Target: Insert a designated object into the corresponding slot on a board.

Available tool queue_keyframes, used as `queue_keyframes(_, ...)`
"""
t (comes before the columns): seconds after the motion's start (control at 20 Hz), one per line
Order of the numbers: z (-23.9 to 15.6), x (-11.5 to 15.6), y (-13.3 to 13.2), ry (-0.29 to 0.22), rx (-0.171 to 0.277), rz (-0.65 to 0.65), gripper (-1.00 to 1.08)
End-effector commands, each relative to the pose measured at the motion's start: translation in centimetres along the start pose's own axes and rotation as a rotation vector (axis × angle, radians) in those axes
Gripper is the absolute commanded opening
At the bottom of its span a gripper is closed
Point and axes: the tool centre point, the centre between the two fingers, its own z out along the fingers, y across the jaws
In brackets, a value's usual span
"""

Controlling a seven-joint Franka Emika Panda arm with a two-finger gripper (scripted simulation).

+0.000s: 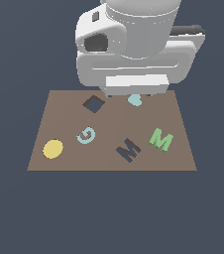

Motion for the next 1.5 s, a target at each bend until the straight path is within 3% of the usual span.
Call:
queue_keyframes(0.0, 0.0, 0.0, 0.0, 0.000, 0.000, 0.000, 1.00)
queue_keyframes(0.7, 2.0, 0.5, -2.0, -0.001, -0.004, 0.094, 1.00)
queue_keyframes(1.45, 8.5, 3.3, -7.7, -0.006, -0.017, 0.396, 1.00)
